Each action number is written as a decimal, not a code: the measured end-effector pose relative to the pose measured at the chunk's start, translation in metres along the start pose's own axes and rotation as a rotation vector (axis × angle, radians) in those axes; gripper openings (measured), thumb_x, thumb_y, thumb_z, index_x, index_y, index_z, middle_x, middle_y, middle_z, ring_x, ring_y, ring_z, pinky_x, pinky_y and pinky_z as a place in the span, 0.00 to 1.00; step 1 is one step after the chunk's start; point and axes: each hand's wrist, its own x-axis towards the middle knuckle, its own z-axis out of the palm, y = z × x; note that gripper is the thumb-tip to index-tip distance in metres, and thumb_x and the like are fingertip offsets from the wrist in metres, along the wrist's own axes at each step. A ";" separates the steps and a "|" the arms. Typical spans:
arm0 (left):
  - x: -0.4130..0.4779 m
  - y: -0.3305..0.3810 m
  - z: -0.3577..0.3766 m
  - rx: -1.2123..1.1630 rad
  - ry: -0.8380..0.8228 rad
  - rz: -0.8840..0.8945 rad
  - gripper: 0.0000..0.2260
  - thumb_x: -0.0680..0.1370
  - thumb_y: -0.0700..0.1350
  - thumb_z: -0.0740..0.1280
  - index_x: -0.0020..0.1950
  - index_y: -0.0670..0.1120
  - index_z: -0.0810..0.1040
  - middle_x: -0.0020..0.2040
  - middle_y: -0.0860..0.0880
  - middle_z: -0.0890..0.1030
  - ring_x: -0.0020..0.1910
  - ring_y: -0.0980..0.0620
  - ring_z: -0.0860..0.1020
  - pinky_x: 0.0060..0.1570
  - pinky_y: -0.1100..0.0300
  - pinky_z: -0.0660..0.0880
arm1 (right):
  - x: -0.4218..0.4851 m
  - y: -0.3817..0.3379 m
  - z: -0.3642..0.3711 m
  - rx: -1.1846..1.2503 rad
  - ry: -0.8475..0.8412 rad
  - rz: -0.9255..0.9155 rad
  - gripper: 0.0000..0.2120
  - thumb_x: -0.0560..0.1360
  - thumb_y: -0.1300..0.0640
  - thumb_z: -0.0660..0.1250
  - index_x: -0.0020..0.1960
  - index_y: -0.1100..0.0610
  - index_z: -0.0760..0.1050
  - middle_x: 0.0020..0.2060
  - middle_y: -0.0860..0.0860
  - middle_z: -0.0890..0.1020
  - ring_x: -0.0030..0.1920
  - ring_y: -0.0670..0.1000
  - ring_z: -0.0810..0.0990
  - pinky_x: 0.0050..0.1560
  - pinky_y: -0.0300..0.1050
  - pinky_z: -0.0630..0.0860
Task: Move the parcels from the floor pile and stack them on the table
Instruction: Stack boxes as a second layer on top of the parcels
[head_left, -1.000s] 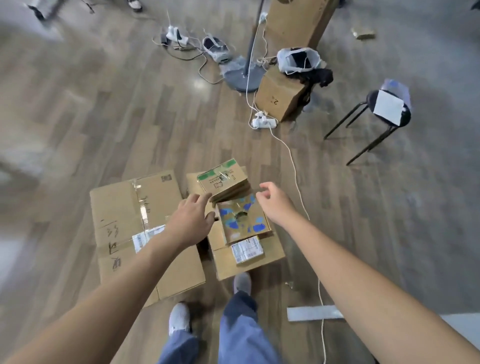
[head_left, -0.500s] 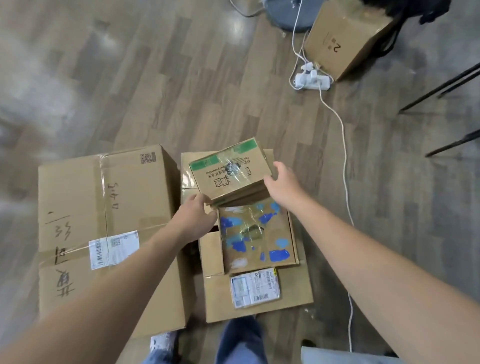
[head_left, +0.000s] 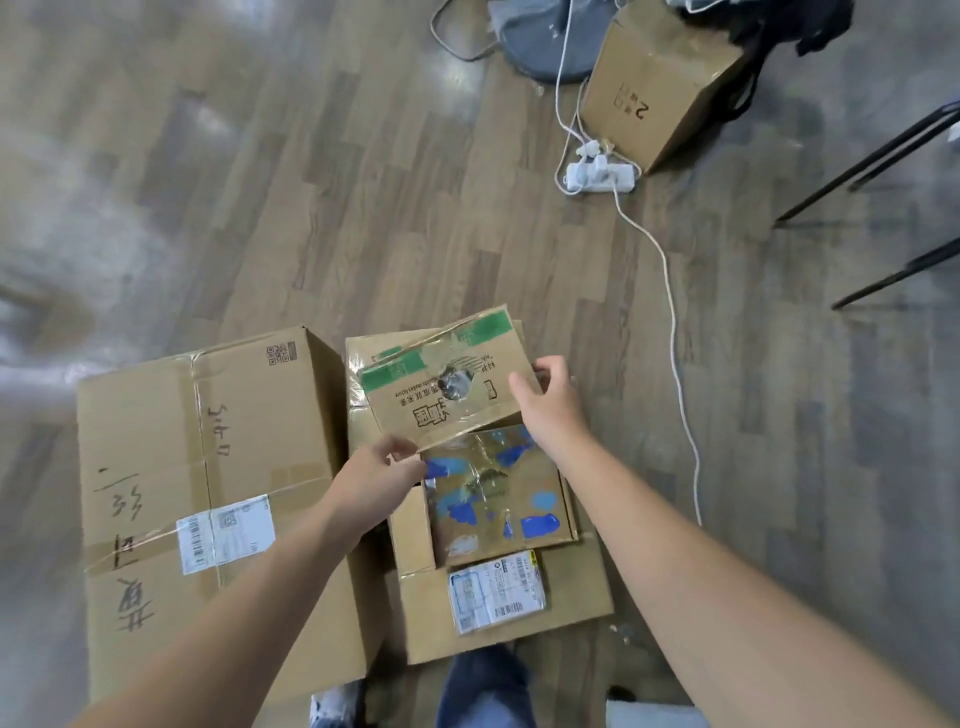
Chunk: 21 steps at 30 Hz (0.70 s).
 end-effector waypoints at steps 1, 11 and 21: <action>-0.015 0.006 -0.001 -0.025 -0.002 0.009 0.06 0.77 0.46 0.65 0.53 0.51 0.76 0.54 0.51 0.79 0.48 0.55 0.76 0.41 0.62 0.70 | -0.011 -0.006 -0.012 0.012 -0.001 -0.009 0.14 0.77 0.44 0.62 0.58 0.49 0.66 0.54 0.50 0.74 0.47 0.50 0.76 0.38 0.42 0.69; -0.158 0.060 -0.015 0.296 -0.104 0.356 0.11 0.78 0.48 0.63 0.59 0.50 0.75 0.60 0.48 0.77 0.51 0.54 0.77 0.45 0.61 0.72 | -0.193 -0.053 -0.153 0.172 0.283 -0.086 0.16 0.75 0.46 0.70 0.57 0.52 0.69 0.49 0.45 0.77 0.47 0.46 0.77 0.40 0.37 0.71; -0.340 0.136 -0.016 0.451 -0.027 1.369 0.17 0.73 0.45 0.68 0.63 0.47 0.75 0.59 0.47 0.75 0.58 0.45 0.72 0.58 0.53 0.69 | -0.431 -0.047 -0.208 0.114 0.578 -0.088 0.27 0.64 0.52 0.81 0.58 0.48 0.71 0.54 0.43 0.77 0.54 0.45 0.76 0.54 0.40 0.72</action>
